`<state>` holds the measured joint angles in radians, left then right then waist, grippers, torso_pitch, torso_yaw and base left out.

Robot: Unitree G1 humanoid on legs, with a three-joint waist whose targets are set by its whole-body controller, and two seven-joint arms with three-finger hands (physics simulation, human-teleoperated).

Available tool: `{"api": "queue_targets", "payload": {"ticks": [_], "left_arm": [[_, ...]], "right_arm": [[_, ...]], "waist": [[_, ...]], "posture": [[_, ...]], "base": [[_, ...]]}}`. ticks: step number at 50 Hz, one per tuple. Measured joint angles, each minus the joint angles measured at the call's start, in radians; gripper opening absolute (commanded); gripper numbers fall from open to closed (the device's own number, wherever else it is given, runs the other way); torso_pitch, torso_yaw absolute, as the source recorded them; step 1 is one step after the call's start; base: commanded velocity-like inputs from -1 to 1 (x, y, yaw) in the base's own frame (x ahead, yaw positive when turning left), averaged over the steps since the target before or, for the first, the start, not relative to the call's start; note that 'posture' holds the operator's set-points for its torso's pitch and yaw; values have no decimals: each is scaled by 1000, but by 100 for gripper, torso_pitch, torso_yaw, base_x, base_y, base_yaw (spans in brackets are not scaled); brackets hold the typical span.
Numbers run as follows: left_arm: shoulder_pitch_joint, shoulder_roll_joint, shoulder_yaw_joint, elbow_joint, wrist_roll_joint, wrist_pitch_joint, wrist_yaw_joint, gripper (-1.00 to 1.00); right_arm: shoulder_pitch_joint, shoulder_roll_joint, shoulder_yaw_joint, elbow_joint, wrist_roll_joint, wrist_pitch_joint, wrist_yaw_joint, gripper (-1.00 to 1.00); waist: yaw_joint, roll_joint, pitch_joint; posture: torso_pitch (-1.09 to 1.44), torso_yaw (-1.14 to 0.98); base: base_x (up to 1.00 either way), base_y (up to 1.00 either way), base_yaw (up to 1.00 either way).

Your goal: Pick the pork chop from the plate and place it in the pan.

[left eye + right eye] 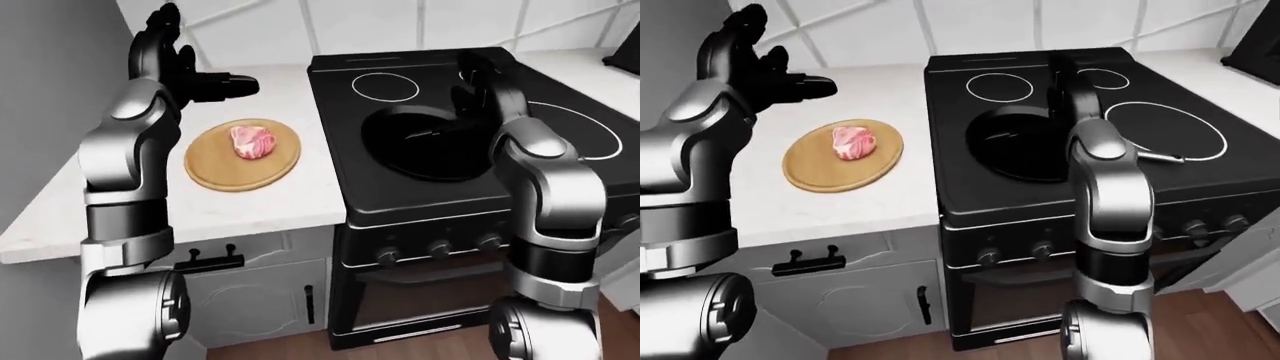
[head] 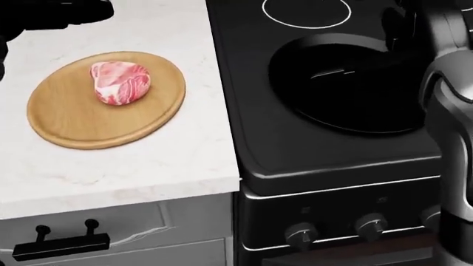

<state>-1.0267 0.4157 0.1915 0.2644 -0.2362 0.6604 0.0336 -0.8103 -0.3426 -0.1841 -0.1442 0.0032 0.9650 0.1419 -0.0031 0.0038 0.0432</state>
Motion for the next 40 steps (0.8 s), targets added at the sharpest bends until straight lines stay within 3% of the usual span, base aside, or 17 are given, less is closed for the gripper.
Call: {"api": "queue_targets", "payload": {"ticks": [5,8,20,26,29,33,35,40], "left_arm": [[-11,-11,-21,8,-7,18,-8,100],[-11,9,13,-21,3,13,1,100],[-22,-7,-11,-6,6,21,-8,100],[-8,-3,2,-14,8,12,-7,100],[4,-6,1,-12,8,19,-2,100],[-3,2,8,-13,11,15,1,100],[-16,4,9,-22,13,7,1,100],[-3,-16,-16,-4,8,-7,-11,100]], "right_arm": [[8,-14,-3,14,-5,-3,-1,100],[-10,-8,24,12,1,-4,4,100],[3,5,21,4,-17,-1,11,100],[9,10,23,-7,-9,1,24,100],[6,13,30,-10,-10,3,27,100],[5,15,31,-26,-6,-14,31,100],[-2,11,27,-32,-7,-11,31,100],[12,4,9,-4,-18,-13,27,100]], "waist": [[14,-7,4],[27,-8,0],[-10,11,9],[-4,15,8],[8,-12,33],[18,-32,15],[19,-60,5],[6,-51,5]], "posture": [[0,0],[0,0],[0,0],[0,0],[0,0],[0,0],[0,0],[0,0]], "base": [[0,0,84],[0,0,0],[0,0,0],[9,0,0],[47,0,0],[47,0,0],[47,0,0],[48,0,0]]}}
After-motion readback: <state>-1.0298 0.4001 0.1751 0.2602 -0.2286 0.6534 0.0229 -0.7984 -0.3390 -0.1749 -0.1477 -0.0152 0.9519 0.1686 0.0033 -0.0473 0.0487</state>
